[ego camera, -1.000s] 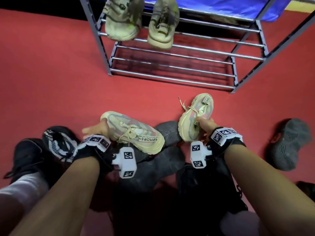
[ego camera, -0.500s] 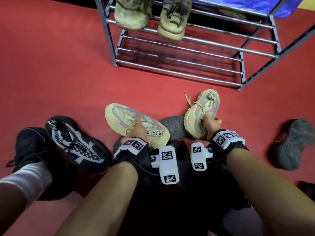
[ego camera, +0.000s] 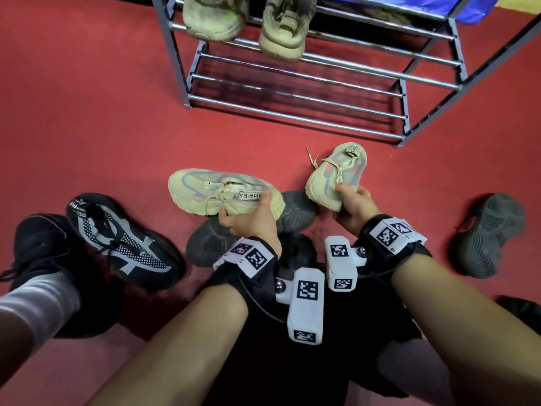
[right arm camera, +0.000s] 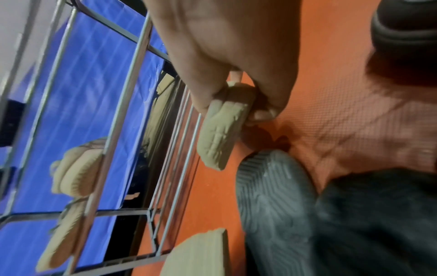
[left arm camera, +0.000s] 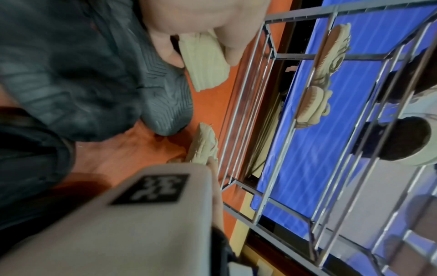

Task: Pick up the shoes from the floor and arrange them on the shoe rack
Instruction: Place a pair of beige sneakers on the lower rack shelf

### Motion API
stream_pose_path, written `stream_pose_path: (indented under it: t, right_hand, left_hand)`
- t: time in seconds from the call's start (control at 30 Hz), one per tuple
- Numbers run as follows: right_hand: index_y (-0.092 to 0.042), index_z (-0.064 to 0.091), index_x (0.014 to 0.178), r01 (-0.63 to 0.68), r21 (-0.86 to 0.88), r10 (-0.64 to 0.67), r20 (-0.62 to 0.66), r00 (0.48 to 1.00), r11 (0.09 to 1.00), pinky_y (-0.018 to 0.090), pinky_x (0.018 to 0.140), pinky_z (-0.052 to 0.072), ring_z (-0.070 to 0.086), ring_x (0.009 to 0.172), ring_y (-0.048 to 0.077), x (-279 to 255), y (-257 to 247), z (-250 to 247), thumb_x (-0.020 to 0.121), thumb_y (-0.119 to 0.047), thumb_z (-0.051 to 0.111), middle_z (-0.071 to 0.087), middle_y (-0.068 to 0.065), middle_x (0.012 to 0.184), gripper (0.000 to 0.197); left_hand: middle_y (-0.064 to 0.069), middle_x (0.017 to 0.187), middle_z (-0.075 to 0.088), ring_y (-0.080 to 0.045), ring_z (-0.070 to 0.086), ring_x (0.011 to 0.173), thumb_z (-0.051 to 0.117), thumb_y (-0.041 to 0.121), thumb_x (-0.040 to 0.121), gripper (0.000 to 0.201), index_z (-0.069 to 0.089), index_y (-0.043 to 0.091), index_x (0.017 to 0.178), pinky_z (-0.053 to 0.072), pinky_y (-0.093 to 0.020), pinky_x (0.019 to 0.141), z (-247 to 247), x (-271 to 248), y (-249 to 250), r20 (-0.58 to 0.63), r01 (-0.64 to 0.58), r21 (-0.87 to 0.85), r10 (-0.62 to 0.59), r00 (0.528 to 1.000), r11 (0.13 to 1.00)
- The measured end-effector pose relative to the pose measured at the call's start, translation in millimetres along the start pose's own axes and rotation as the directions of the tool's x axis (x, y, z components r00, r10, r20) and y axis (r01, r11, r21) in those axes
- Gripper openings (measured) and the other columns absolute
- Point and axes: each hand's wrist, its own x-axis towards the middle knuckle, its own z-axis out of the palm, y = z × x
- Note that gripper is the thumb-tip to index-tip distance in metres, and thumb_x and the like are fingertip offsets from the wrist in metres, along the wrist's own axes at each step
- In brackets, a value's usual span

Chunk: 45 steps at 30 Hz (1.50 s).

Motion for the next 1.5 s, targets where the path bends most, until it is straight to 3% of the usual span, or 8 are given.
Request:
stream_pose_path:
  t: [0.2, 0.43, 0.6, 0.7, 0.87, 1.07, 1.3, 1.5]
  right_hand:
    - [-0.01, 0.047, 0.119, 0.12, 0.033, -0.12, 0.024, 0.992, 0.992, 0.02, 0.035, 0.049, 0.059, 0.062, 0.015, -25.8, -30.3, 19.7, 0.094, -0.014, 0.056, 0.058, 0.01, 0.103, 0.027]
    - [-0.013, 0.035, 0.127, 0.314, -0.13, -0.294, 0.151, 0.944, 0.94, 0.022, 0.047, 0.055, 0.063, 0.066, 0.012, -38.9, -50.8, 24.1, 0.091, -0.022, 0.06, 0.058, 0.008, 0.106, 0.045]
    - [-0.018, 0.055, 0.093, 0.062, -0.158, -0.014, 0.289, 0.957, 0.986, 0.016, 0.039, 0.049, 0.063, 0.043, 0.002, -41.0, -47.3, 17.9, 0.096, -0.023, 0.051, 0.069, -0.004, 0.062, 0.008]
    - [-0.013, 0.053, 0.087, -0.135, -0.183, 0.186, 0.297, 0.937, 0.974, 0.019, 0.033, 0.047, 0.062, 0.037, 0.008, -42.8, -29.1, 18.0, 0.101, -0.023, 0.04, 0.065, -0.002, 0.045, 0.021]
    - [-0.008, 0.057, 0.087, -0.25, -0.075, 0.258, 0.423, 0.869, 0.965, 0.02, 0.042, 0.052, 0.067, 0.048, 0.012, -47.1, -14.1, 26.4, 0.097, -0.009, 0.041, 0.07, 0.002, 0.059, 0.018]
    - [-0.013, 0.051, 0.114, -0.016, -0.054, 0.04, 0.479, 0.877, 0.998, 0.015, 0.045, 0.052, 0.067, 0.053, 0.006, -51.9, -7.0, 46.1, 0.088, 0.016, 0.047, 0.063, 0.005, 0.089, 0.04]
    - [-0.005, 0.045, 0.131, 0.251, 0.074, -0.249, 0.564, 0.788, 0.965, 0.026, 0.085, 0.054, 0.06, 0.099, 0.022, -44.3, -11.2, 65.1, 0.09, 0.015, 0.042, 0.059, 0.013, 0.118, 0.046]
    - [-0.001, 0.038, 0.138, 0.301, 0.191, -0.357, 0.501, 0.788, 0.934, 0.019, 0.083, 0.053, 0.059, 0.102, 0.017, -14.7, -35.0, 88.3, 0.088, 0.016, 0.039, 0.059, 0.007, 0.115, 0.054]
  left_hand:
    - [-0.008, 0.141, 0.034, -0.034, 0.048, 0.117, 0.066, 0.014, 0.077, 0.086, 0.019, 0.037, 0.145, 0.048, -0.053, 0.094, 8.9, -4.5, 36.3, -0.04, -0.038, -0.095, 0.034, 0.999, 0.995]
    - [-0.011, 0.135, 0.045, -0.032, 0.056, 0.112, 0.052, 0.002, 0.08, 0.071, 0.026, 0.021, 0.143, 0.052, -0.052, 0.086, 17.5, -2.3, 102.6, 0.078, -0.158, -0.268, 0.185, 0.98, 0.95]
    - [-0.01, 0.093, 0.066, -0.024, 0.065, 0.085, 0.059, 0.008, 0.084, 0.012, 0.06, 0.009, 0.096, 0.058, -0.032, 0.058, -9.1, 42.8, 106.9, 0.184, -0.107, -0.174, 0.138, 0.973, 0.979]
    - [-0.008, 0.11, 0.062, -0.024, 0.061, 0.098, 0.058, 0.025, 0.085, 0.034, 0.059, 0.01, 0.116, 0.053, -0.028, 0.058, -42.0, 80.1, 84.8, 0.12, -0.034, -0.066, 0.042, 0.992, 0.997]
    - [0.001, 0.122, 0.046, -0.015, 0.051, 0.108, 0.078, 0.044, 0.063, 0.104, 0.022, 0.014, 0.145, 0.04, -0.032, 0.101, -59.0, 79.6, 59.0, -0.079, -0.02, -0.105, 0.012, 0.997, 0.994]
    - [-0.008, 0.122, 0.063, -0.024, 0.062, 0.107, 0.071, 0.003, 0.076, 0.061, 0.049, 0.012, 0.132, 0.059, -0.042, 0.077, -44.4, 82.9, 62.1, 0.024, -0.024, -0.283, 0.033, 0.999, 0.959]
    - [-0.005, 0.113, 0.07, -0.015, 0.071, 0.091, 0.065, 0.013, 0.081, 0.045, 0.058, 0.011, 0.126, 0.059, -0.026, 0.066, -50.7, 93.1, 84.9, 0.243, -0.037, -0.287, 0.11, 0.964, 0.957]
    - [0.003, 0.109, 0.069, -0.008, 0.067, 0.091, 0.062, 0.022, 0.086, 0.037, 0.059, 0.016, 0.122, 0.055, -0.018, 0.071, -23.7, 91.6, 100.4, 0.327, -0.023, -0.187, 0.085, 0.941, 0.982]
